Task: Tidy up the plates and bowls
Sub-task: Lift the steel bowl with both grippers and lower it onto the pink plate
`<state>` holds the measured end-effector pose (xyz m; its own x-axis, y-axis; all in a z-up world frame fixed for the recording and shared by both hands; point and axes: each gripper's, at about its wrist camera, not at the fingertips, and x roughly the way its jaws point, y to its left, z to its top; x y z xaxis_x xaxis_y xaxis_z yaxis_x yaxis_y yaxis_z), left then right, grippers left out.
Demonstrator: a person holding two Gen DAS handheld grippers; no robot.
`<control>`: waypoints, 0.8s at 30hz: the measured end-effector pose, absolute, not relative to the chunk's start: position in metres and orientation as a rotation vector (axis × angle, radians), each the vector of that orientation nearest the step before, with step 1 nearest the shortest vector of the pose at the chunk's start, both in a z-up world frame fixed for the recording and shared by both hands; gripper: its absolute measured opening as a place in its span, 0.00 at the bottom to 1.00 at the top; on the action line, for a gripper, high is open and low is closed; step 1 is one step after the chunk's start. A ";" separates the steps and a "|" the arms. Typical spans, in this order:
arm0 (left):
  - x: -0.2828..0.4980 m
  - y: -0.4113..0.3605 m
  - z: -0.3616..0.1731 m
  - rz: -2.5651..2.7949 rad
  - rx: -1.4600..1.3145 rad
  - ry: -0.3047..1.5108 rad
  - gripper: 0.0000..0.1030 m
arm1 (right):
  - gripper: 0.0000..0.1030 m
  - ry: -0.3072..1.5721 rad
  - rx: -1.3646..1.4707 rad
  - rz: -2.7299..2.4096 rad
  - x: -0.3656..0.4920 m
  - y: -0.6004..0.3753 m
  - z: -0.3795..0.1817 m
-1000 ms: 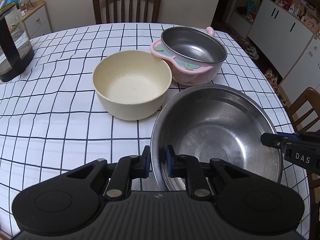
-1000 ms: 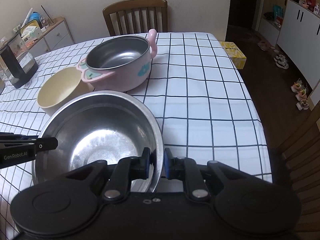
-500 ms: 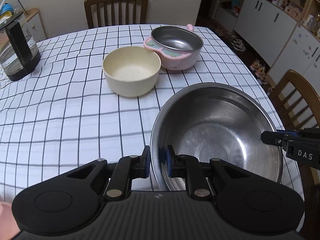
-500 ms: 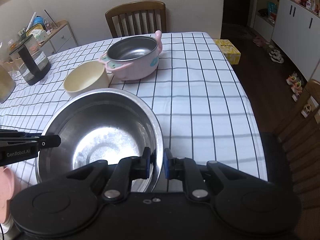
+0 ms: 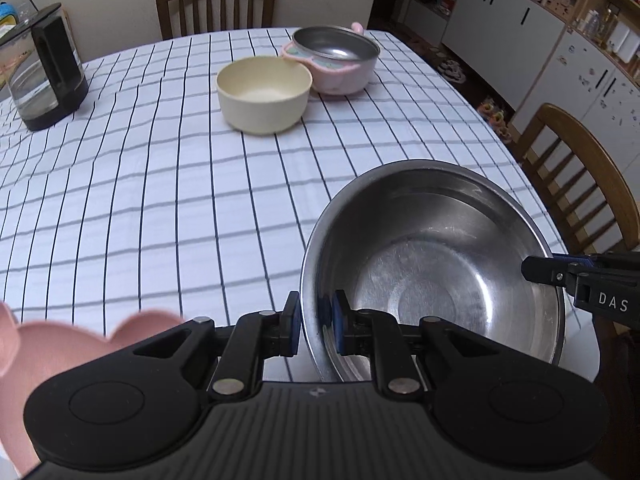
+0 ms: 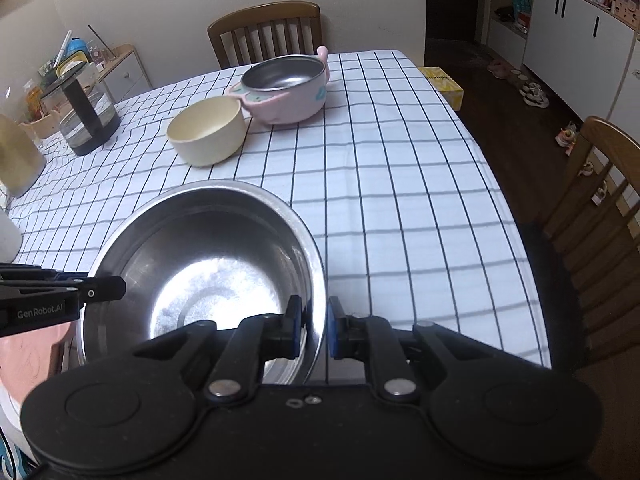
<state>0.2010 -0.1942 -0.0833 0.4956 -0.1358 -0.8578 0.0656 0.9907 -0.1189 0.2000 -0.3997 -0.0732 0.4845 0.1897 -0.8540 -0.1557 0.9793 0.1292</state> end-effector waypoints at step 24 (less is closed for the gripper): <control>0.169 -0.195 -0.120 -0.184 -0.007 1.127 0.15 | 0.13 1.139 0.018 0.153 0.153 -0.388 -0.106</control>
<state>0.1690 -0.1951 -0.1197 0.4161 -0.1502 -0.8968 0.1428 0.9848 -0.0986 0.1529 -0.3882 -0.1056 0.4088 0.1307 -0.9032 -0.1123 0.9894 0.0923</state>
